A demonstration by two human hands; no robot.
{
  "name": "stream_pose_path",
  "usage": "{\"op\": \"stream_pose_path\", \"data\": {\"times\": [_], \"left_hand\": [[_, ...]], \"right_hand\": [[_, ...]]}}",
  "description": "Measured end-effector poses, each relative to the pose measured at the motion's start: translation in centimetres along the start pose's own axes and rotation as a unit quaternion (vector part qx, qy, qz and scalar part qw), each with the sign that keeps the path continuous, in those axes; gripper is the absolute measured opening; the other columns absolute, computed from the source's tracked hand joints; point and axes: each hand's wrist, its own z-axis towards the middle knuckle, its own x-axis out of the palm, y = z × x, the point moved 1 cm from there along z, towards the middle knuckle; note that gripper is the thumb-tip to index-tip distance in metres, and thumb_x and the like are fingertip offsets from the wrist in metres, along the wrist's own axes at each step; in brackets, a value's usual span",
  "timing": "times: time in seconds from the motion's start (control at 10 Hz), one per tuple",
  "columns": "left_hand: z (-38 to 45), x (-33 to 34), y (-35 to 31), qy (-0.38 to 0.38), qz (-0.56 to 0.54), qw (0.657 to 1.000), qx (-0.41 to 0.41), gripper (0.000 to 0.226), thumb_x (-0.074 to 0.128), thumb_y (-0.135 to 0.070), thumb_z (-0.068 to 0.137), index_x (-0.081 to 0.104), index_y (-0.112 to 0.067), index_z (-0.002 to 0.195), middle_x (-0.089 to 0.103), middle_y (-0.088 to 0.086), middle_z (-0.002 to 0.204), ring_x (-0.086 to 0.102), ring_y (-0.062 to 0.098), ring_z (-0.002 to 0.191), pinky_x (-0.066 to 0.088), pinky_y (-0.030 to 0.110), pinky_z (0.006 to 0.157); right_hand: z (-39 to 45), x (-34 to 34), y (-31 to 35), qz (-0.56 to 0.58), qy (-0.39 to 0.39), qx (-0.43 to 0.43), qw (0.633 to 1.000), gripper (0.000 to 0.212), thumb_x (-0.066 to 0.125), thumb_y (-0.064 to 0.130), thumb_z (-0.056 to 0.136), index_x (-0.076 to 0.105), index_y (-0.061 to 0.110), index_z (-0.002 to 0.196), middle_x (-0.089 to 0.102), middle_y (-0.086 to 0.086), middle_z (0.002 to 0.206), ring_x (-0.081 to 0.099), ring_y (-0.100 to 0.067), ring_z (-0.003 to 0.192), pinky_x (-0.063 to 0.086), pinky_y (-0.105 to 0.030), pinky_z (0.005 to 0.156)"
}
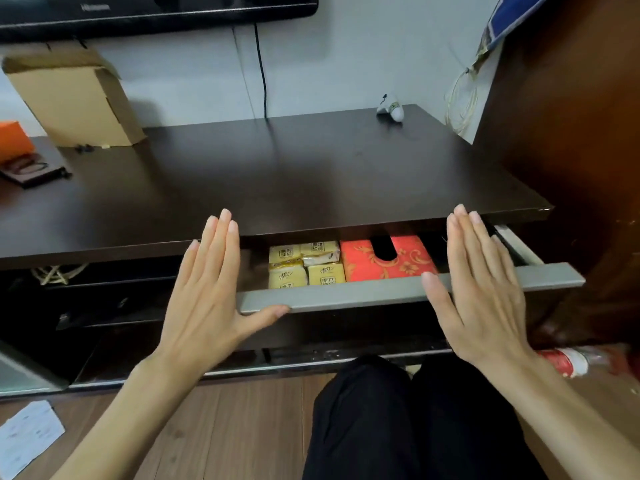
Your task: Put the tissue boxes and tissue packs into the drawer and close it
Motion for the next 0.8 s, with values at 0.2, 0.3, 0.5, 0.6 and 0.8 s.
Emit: {"op": "stream_pose_path", "data": {"times": [0.2, 0.3, 0.5, 0.6, 0.8], "left_hand": [[-4.1, 4.7, -2.5, -0.100, -0.138, 0.976, -0.139, 0.088, 0.062, -0.026, 0.094, 0.005, -0.003, 0.157, -0.003, 0.010, 0.167, -0.001, 0.026, 0.153, 0.013, 0.048, 0.121], [-5.9, 7.7, -4.5, -0.093, -0.245, 0.930, -0.257, 0.092, 0.063, -0.017, 0.093, -0.002, -0.009, 0.158, -0.014, 0.002, 0.167, -0.008, 0.017, 0.153, 0.013, 0.054, 0.120], [-1.4, 11.2, -5.6, 0.003, -0.235, 0.948, -0.216, 0.089, 0.062, -0.021, 0.095, 0.001, -0.007, 0.158, -0.023, 0.003, 0.164, 0.008, 0.026, 0.152, 0.012, 0.044, 0.122], [0.2, 11.8, -4.5, 0.019, -0.236, 0.947, -0.217, 0.090, 0.065, -0.019, 0.093, 0.003, -0.008, 0.158, -0.025, -0.002, 0.162, 0.020, 0.032, 0.145, 0.015, 0.030, 0.112], [0.2, 12.3, -3.3, 0.015, -0.274, 0.939, -0.208, 0.085, 0.063, -0.014, 0.094, 0.007, -0.017, 0.159, -0.024, -0.015, 0.162, 0.031, 0.029, 0.144, 0.039, 0.041, 0.111]], "right_hand": [[-3.6, 3.8, -1.2, 0.116, -0.018, 0.168, 0.979, 0.077, 0.037, 0.047, 0.105, 0.007, 0.011, 0.166, -0.004, 0.000, 0.176, -0.001, -0.017, 0.161, 0.004, -0.021, 0.125], [-4.9, 5.8, -1.8, 0.220, -0.017, 0.306, 0.926, 0.083, 0.044, 0.050, 0.104, -0.003, 0.020, 0.166, -0.017, 0.008, 0.174, -0.002, -0.015, 0.160, 0.012, -0.031, 0.123], [-1.3, 8.3, -2.3, 0.198, 0.037, 0.280, 0.939, 0.079, 0.046, 0.044, 0.106, 0.001, 0.019, 0.166, -0.019, 0.006, 0.173, 0.002, -0.018, 0.160, 0.017, -0.030, 0.117], [0.2, 8.9, -2.7, 0.184, 0.063, 0.266, 0.944, 0.077, 0.048, 0.038, 0.107, 0.006, 0.012, 0.166, -0.017, 0.003, 0.173, 0.010, -0.021, 0.159, 0.023, -0.028, 0.113], [-0.1, 8.7, -4.8, 0.144, 0.084, 0.237, 0.957, 0.075, 0.057, 0.026, 0.105, 0.014, 0.012, 0.165, -0.005, 0.002, 0.175, 0.003, -0.014, 0.158, 0.019, -0.031, 0.121]]}}
